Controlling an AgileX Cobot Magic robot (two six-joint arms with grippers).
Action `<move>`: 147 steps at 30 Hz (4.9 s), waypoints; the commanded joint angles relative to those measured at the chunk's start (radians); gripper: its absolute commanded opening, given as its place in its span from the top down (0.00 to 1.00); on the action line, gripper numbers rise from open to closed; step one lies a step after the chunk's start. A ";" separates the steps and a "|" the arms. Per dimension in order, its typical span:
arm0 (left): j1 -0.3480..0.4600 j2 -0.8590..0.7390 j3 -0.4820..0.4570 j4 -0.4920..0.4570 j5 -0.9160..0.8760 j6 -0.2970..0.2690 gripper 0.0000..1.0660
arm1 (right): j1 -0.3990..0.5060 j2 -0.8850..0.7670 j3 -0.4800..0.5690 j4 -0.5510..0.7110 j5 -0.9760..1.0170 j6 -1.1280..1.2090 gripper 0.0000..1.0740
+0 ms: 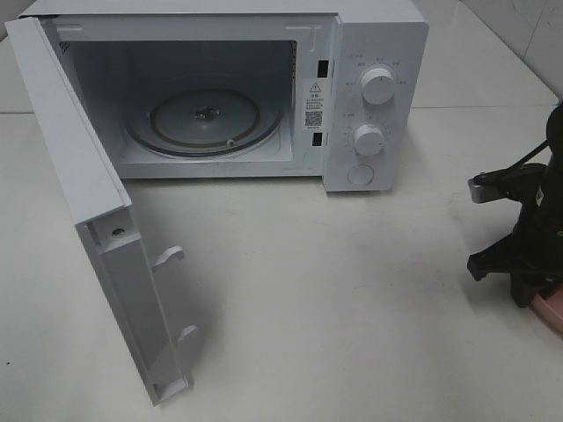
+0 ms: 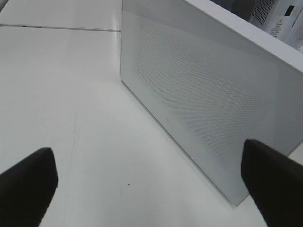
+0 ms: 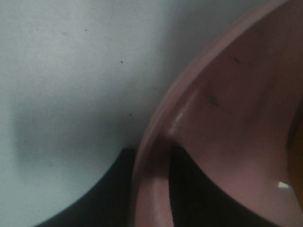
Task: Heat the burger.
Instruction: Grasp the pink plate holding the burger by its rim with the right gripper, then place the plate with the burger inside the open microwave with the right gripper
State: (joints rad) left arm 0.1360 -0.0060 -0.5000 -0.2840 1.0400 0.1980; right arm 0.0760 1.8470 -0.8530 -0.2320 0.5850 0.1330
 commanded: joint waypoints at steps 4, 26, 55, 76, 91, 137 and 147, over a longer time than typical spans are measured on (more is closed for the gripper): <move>0.004 -0.007 0.003 -0.006 -0.003 0.003 0.08 | -0.003 0.015 0.009 0.006 0.036 0.005 1.00; 0.004 -0.007 0.003 -0.006 -0.003 0.003 0.08 | 0.167 -0.091 0.014 -0.358 0.203 0.354 1.00; 0.004 -0.007 0.003 -0.006 -0.003 0.003 0.08 | 0.477 -0.329 0.188 -0.495 0.308 0.483 1.00; 0.004 -0.007 0.003 -0.006 -0.003 0.003 0.08 | 0.728 -0.334 0.188 -0.491 0.417 0.506 0.99; 0.004 -0.007 0.003 -0.006 -0.003 0.003 0.08 | 0.932 -0.334 0.188 -0.486 0.450 0.502 0.99; 0.004 -0.007 0.003 -0.006 -0.003 0.003 0.08 | 1.045 -0.334 0.187 -0.786 0.016 -0.033 1.00; 0.004 -0.007 0.003 -0.006 -0.003 0.003 0.08 | 1.045 -0.334 0.187 -0.811 -0.035 -0.096 0.99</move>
State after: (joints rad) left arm 0.1360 -0.0060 -0.5000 -0.2840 1.0400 0.1980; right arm 1.1210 1.5200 -0.6610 -0.9900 0.5500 0.0430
